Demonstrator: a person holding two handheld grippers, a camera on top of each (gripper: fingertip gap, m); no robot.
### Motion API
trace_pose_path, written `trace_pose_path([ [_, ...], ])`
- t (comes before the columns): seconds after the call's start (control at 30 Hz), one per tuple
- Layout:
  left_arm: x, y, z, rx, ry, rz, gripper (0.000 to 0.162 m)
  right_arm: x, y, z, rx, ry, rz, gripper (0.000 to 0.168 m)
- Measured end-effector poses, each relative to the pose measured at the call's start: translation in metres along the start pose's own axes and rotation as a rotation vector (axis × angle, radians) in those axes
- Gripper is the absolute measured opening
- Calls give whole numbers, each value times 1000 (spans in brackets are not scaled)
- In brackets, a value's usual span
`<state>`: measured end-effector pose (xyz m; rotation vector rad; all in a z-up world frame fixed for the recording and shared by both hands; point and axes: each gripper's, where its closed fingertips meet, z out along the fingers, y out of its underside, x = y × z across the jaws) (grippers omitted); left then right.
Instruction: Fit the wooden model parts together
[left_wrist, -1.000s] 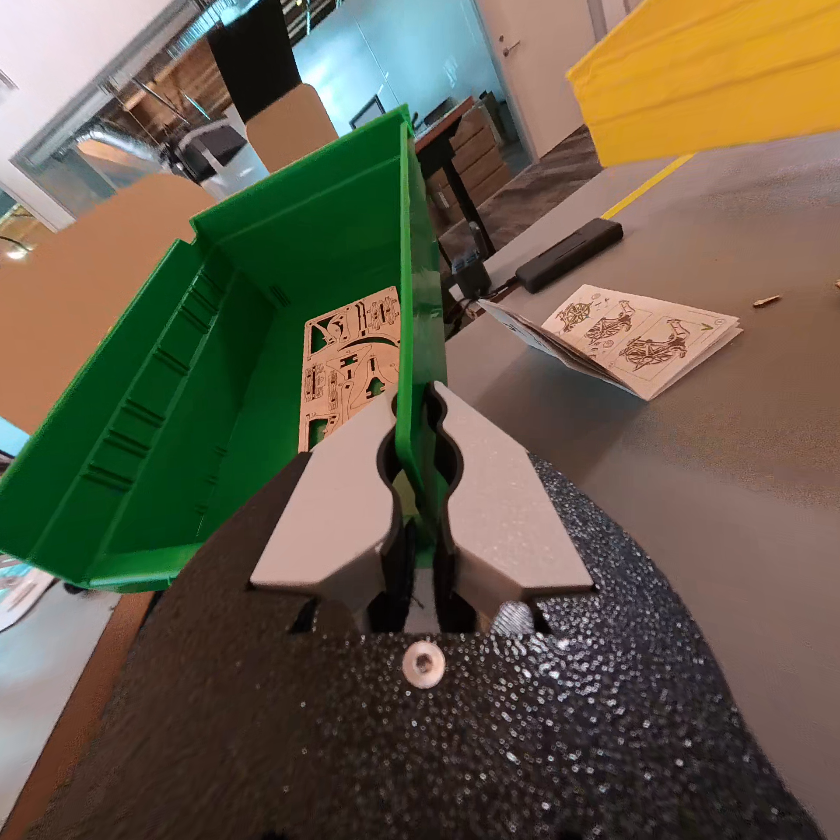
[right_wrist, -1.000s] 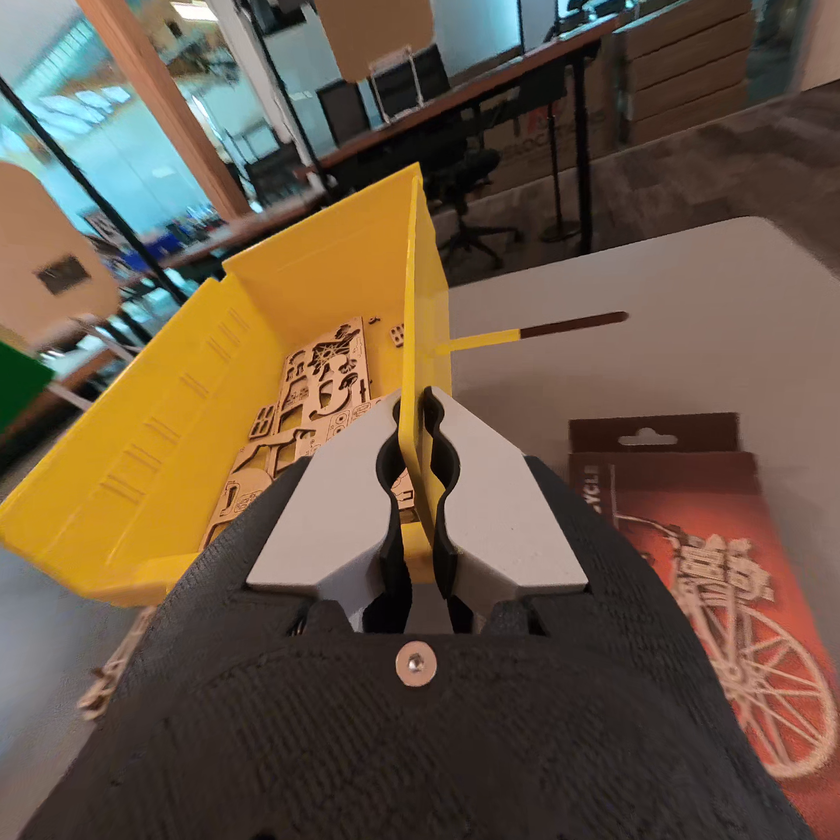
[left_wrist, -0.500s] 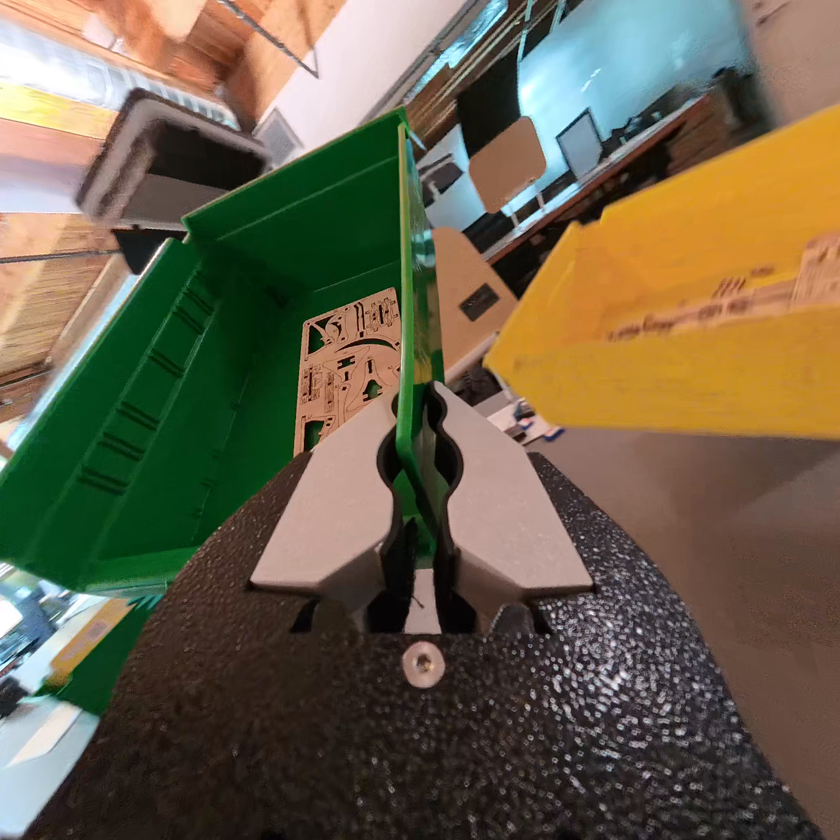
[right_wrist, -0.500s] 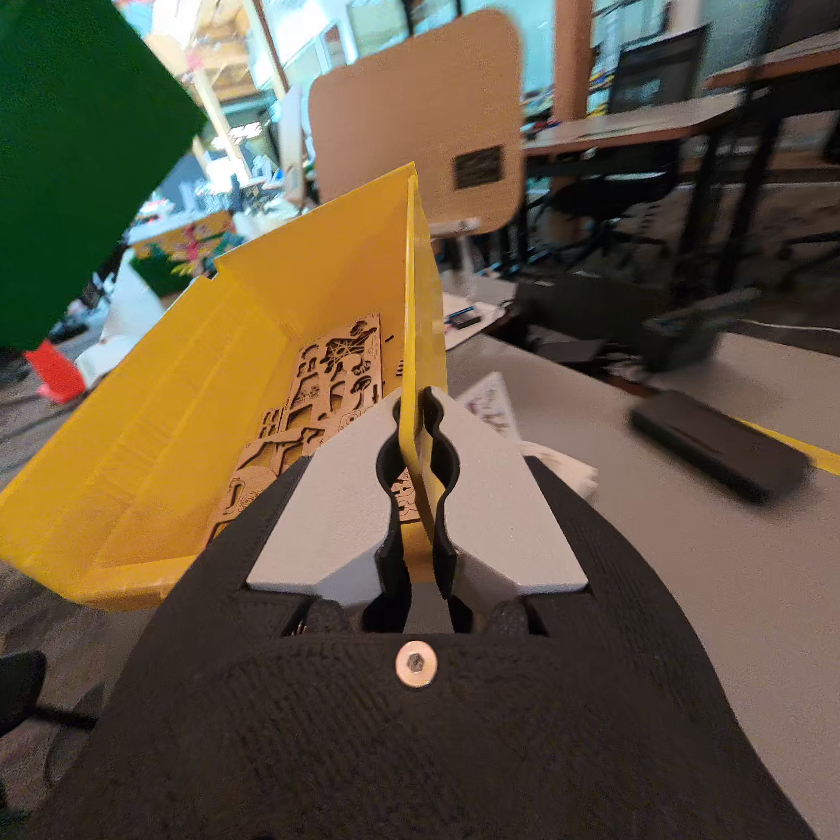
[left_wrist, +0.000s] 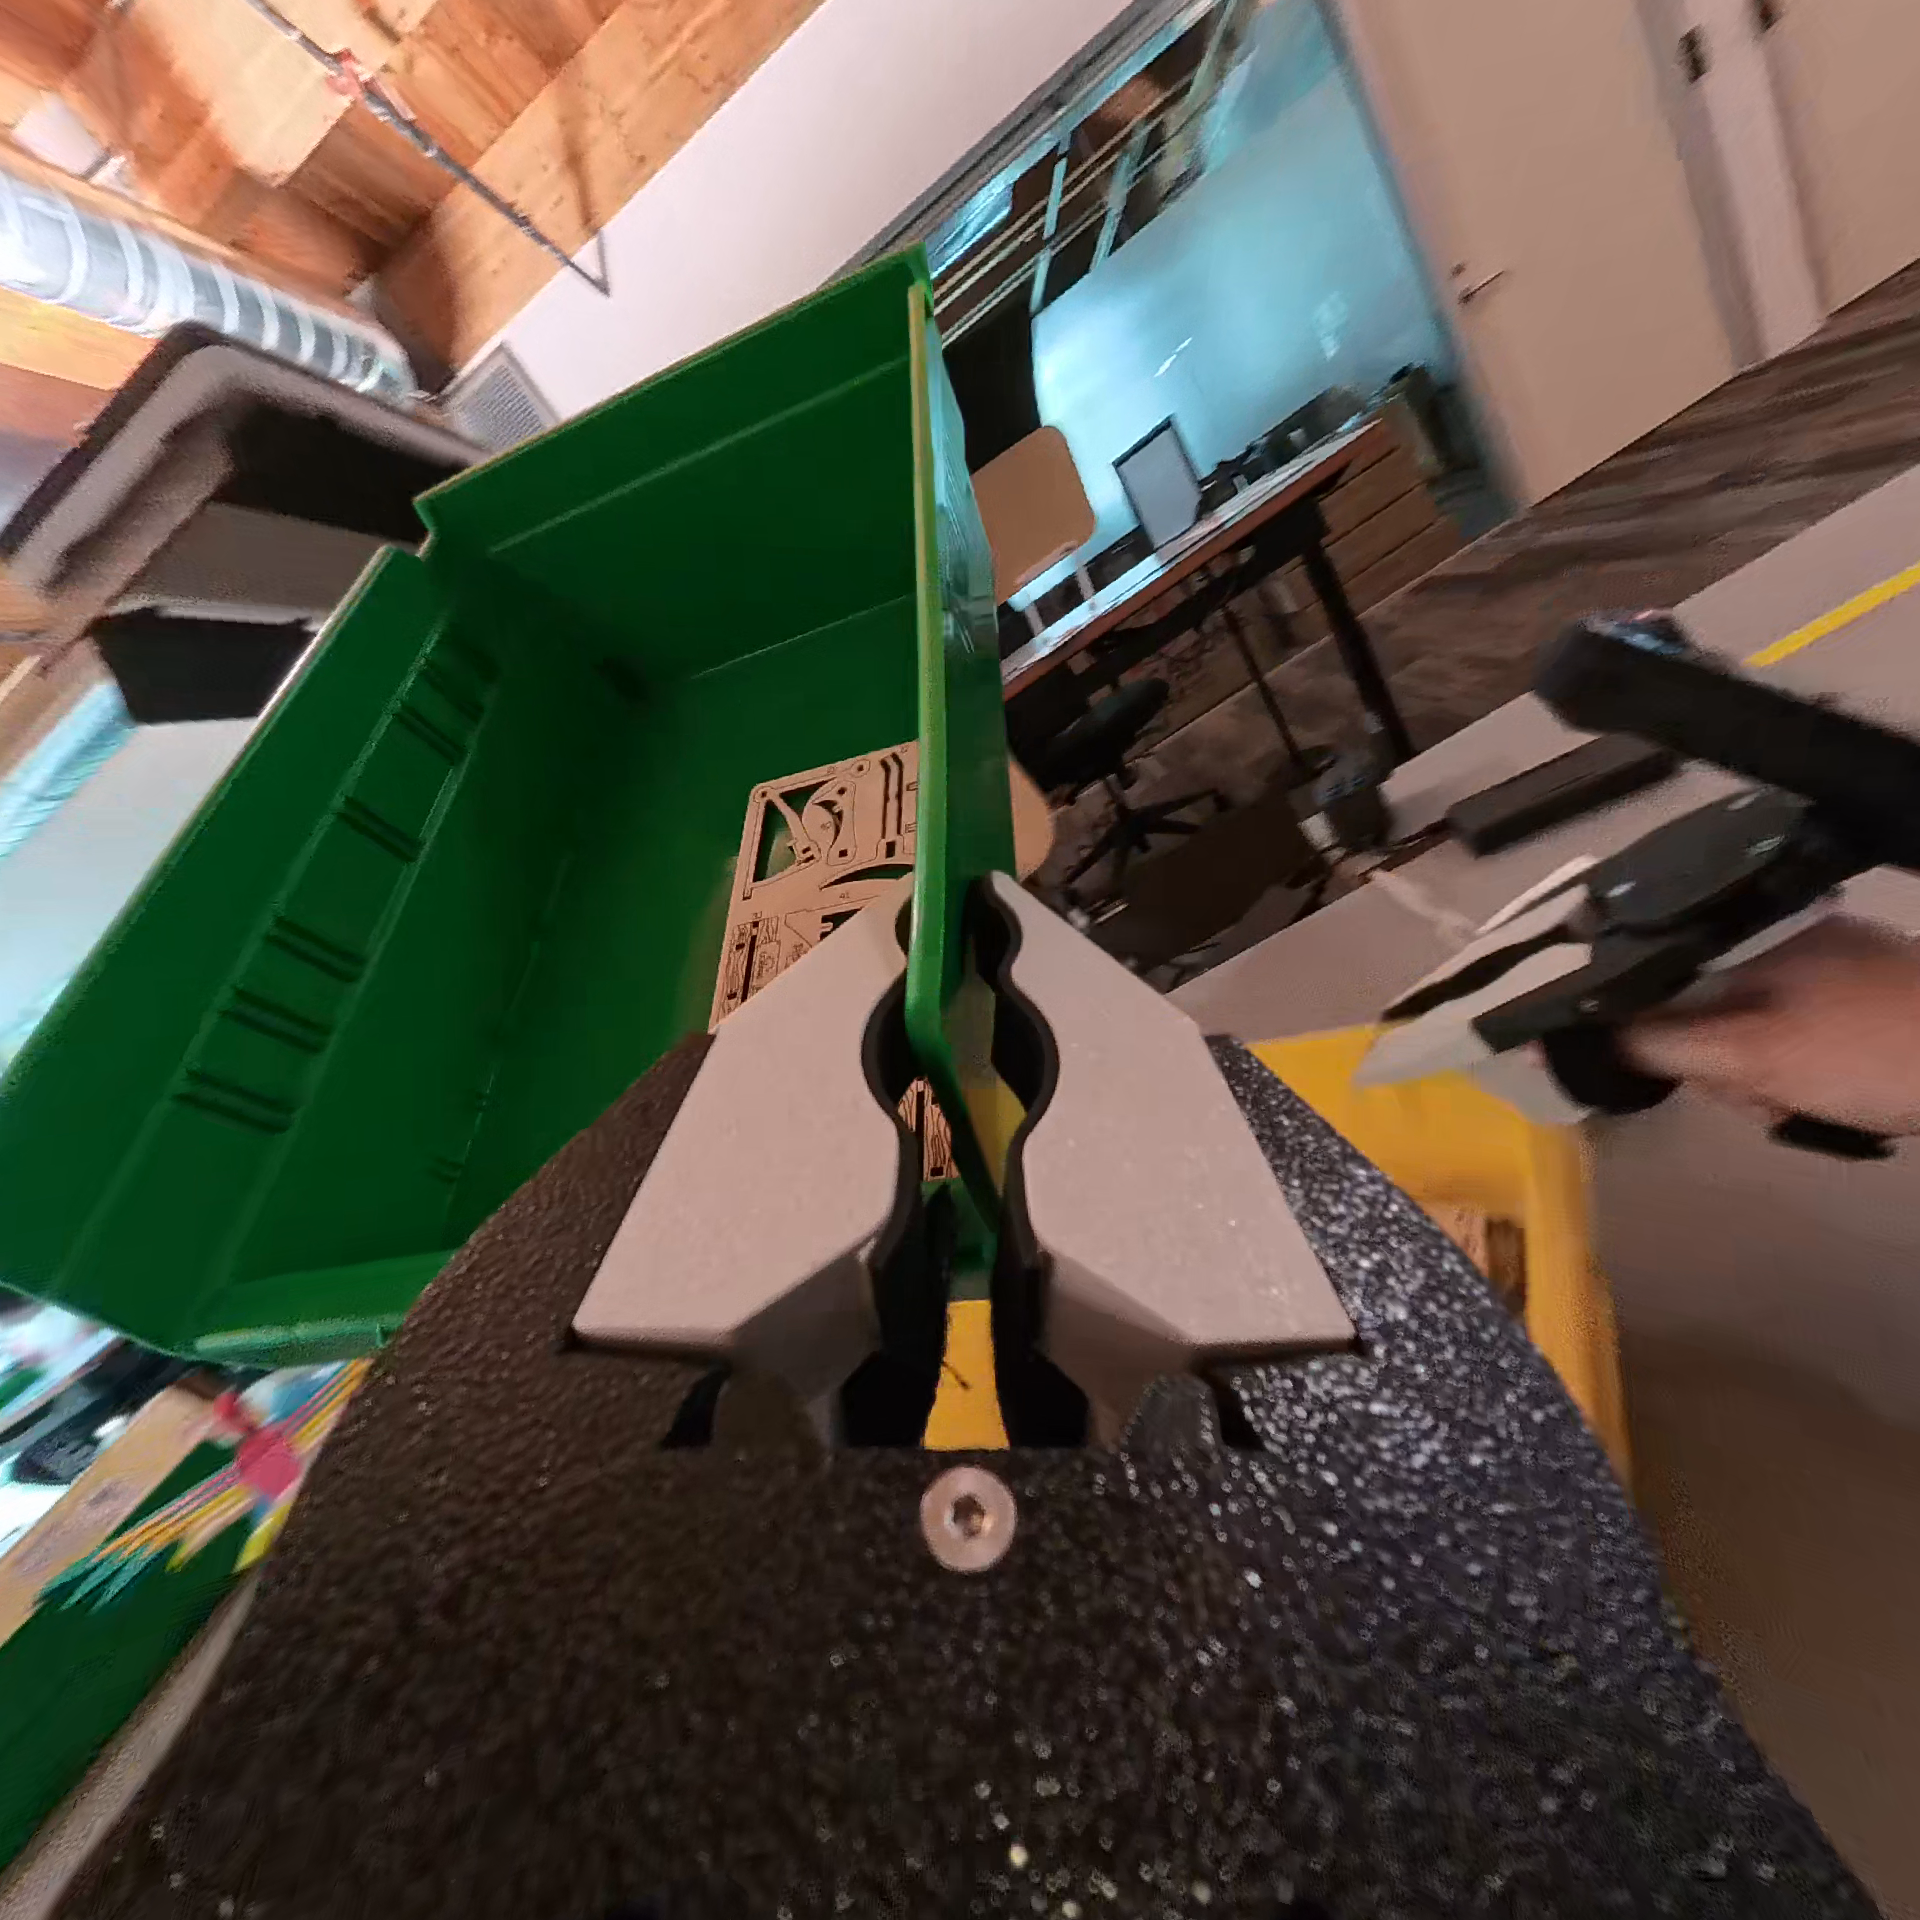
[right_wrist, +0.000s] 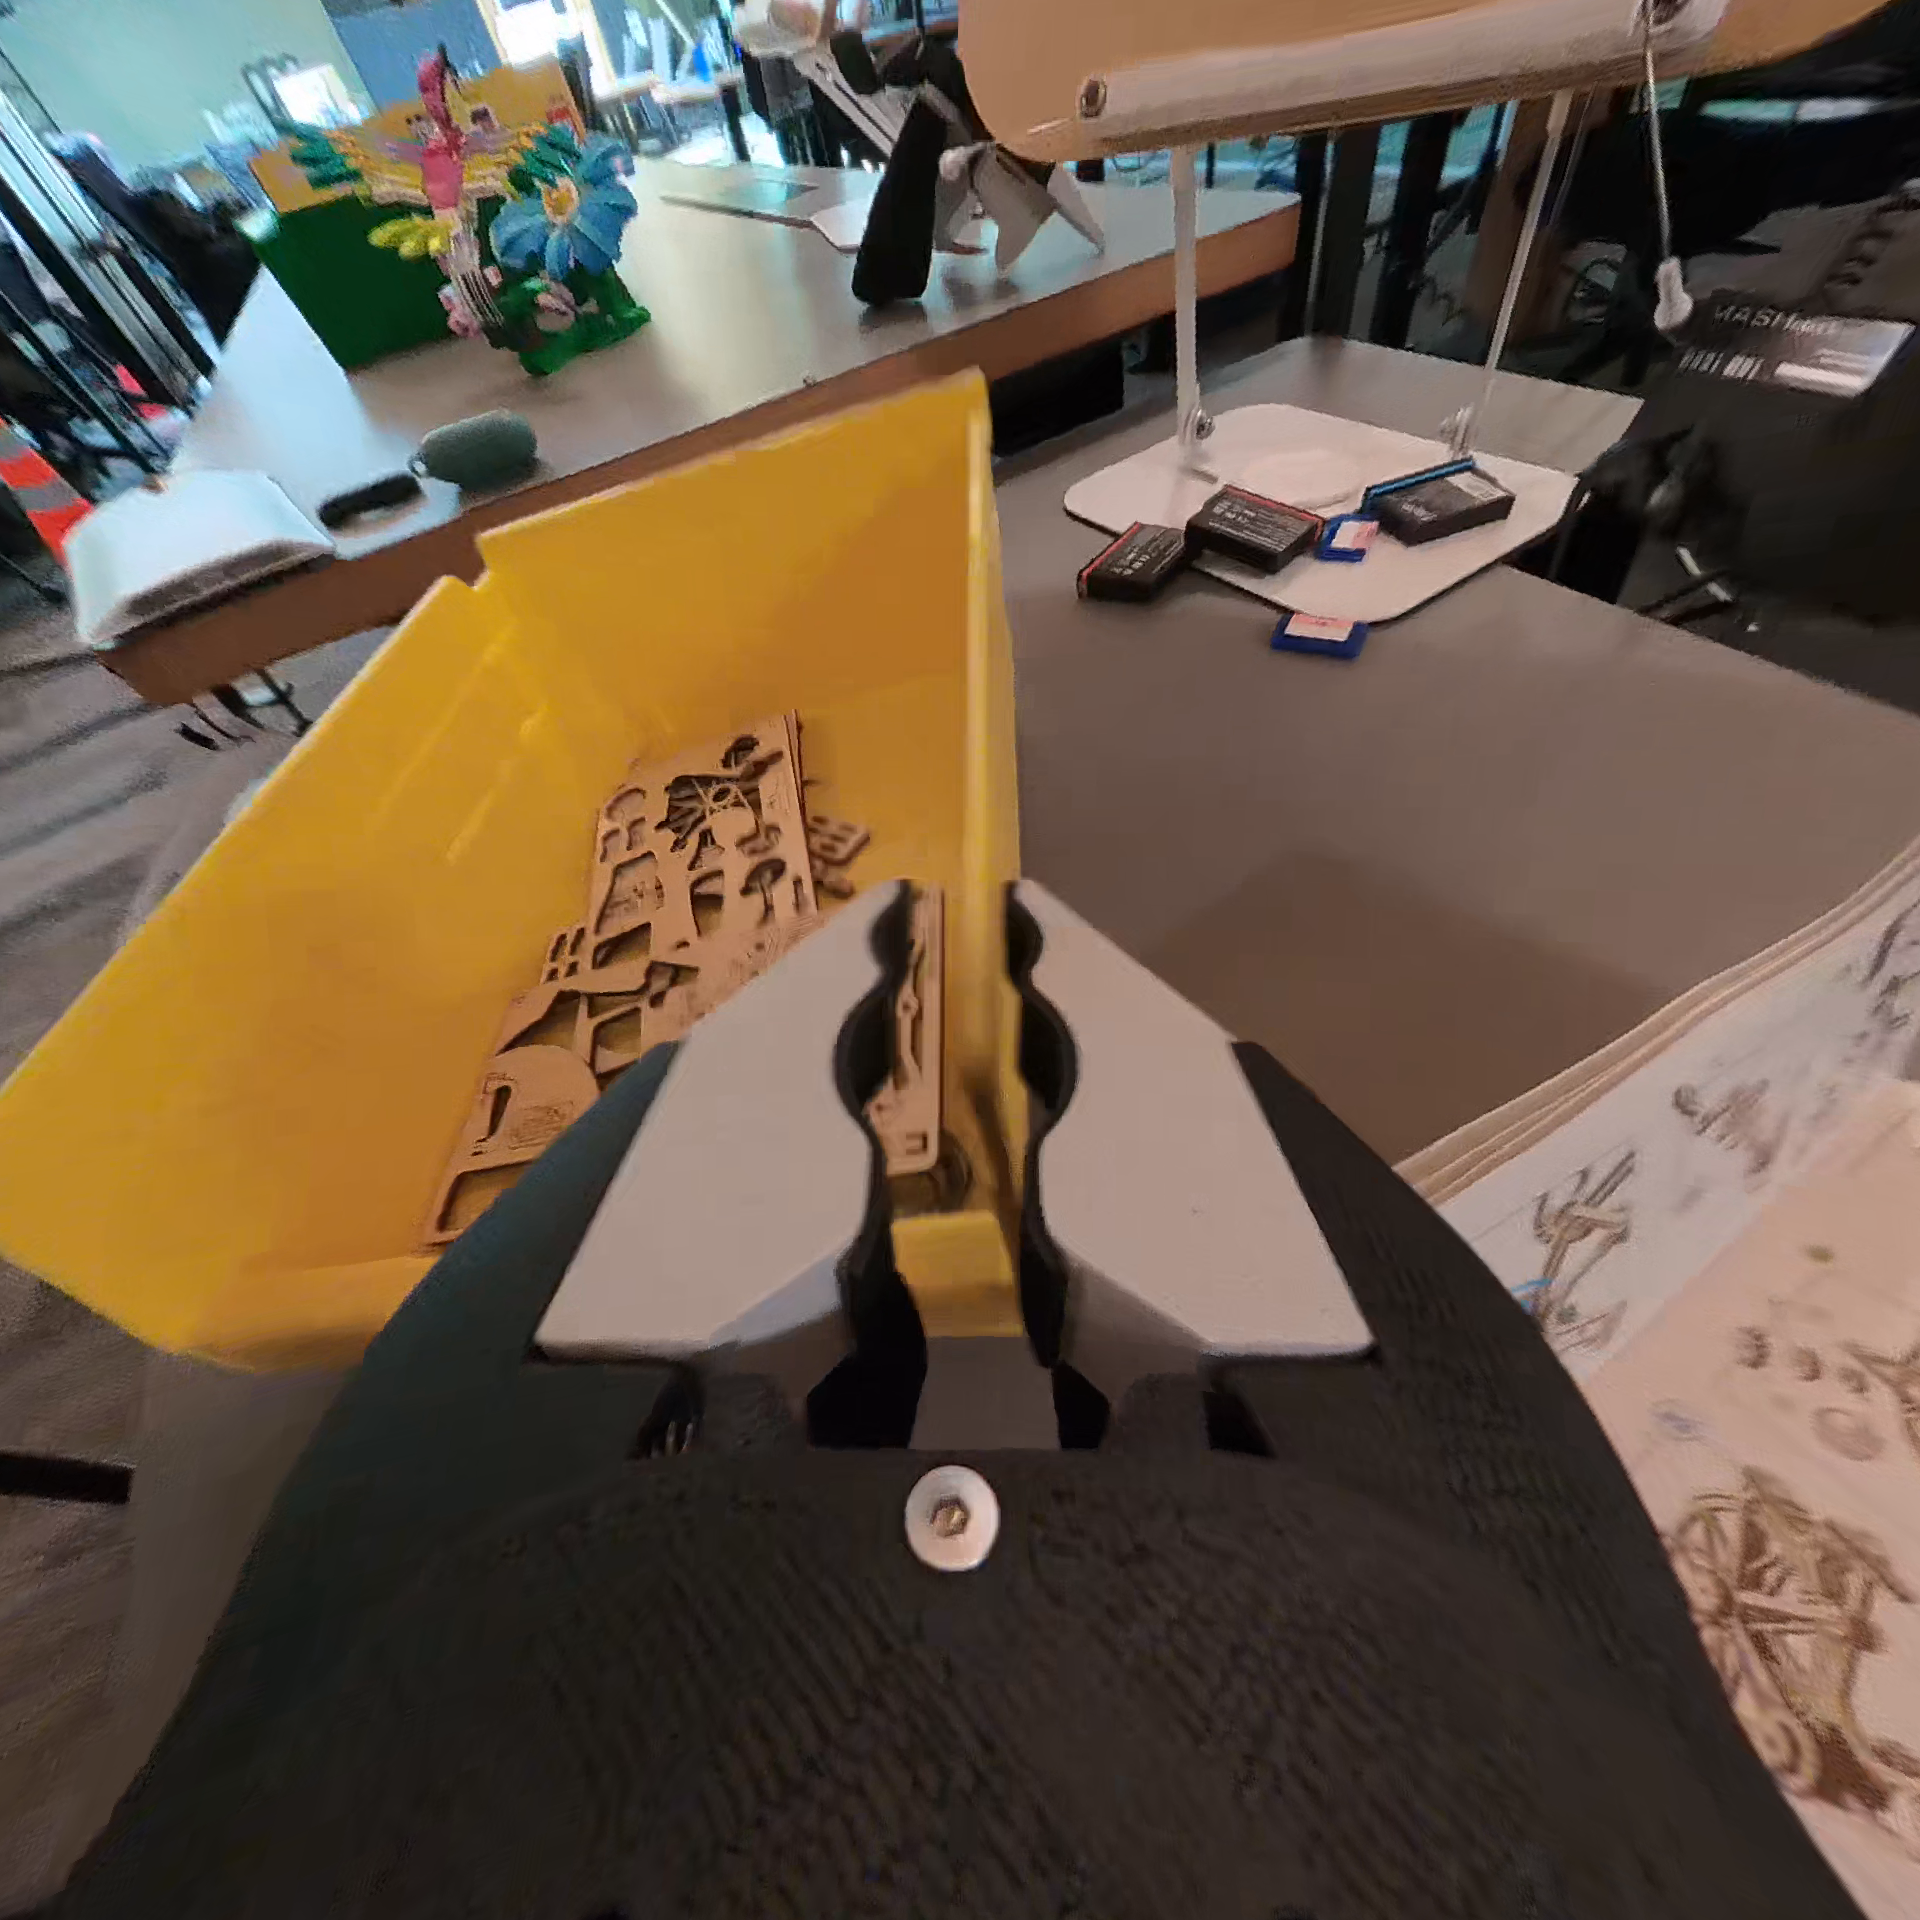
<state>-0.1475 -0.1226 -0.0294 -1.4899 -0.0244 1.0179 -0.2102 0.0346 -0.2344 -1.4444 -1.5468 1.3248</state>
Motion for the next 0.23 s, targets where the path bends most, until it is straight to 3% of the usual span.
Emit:
trace_pose_path([
  [0.03, 11, -5, 5, 15, 34, -8, 4, 0, -1, -4, 16, -4, 16, 33],
  [0.1, 33, -18, 16, 46, 102, -12, 4, -3, -13, -26, 93, -8, -8, 61],
  [0.17, 54, -33, 25, 79, 168, -20, 4, -4, -33, -68, 236, 13, -36, 64],
  [0.23, 76, -49, 34, 111, 229, -36, 4, 4, -56, -134, 433, 74, -108, 63],
])
